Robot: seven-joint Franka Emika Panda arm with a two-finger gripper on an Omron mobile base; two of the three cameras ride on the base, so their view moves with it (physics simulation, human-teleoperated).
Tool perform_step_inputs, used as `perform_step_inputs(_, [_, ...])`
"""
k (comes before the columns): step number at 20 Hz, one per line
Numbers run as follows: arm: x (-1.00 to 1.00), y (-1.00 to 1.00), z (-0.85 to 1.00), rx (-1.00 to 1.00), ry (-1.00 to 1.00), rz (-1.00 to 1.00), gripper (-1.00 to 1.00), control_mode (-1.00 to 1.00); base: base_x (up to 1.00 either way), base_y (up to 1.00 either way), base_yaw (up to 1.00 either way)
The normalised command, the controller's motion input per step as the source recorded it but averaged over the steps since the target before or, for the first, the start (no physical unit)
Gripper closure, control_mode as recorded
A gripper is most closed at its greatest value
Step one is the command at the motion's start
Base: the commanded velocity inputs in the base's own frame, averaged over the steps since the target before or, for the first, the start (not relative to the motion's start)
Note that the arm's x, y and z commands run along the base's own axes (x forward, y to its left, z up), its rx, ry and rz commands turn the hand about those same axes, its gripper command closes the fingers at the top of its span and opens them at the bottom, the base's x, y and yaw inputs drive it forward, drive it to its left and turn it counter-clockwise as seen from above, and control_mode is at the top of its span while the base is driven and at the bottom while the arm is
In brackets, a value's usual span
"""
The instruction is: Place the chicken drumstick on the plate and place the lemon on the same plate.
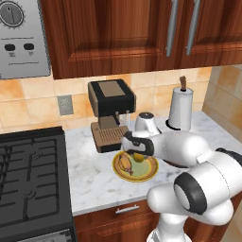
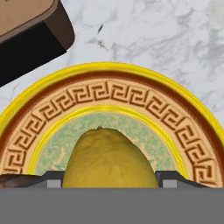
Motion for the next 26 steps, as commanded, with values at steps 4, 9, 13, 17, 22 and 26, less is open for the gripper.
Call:
perform_step_inputs(4, [0.0,0.0,-0.24,0.0,0.02,-0.08,1.0,-1.0,0.0,0.0,0.0])
perform_step_inputs(9, [0.0,0.0,-0.18,0.0,0.0,-0.06,1.0,-1.0,0.0,0.0,0.0])
perform_step_inputs(13, [0.0,0.0,-0.14,0.0,0.0,-0.05,1.0,-1.0,0.0,0.0,0.0])
perform_step_inputs(17, [0.0,0.0,-0.05,0.0,0.0,-0.03,1.0,-1.0,0.0,0.0,0.0])
perform_step_inputs(22, [0.0,0.0,0.0,0.0,0.0,0.0,-1.0,-1.0,0.0,0.0,0.0])
perform_step_inputs(26, [0.0,0.0,0.0,0.0,0.0,0.0,-1.0,-1.0,0.0,0.0,0.0])
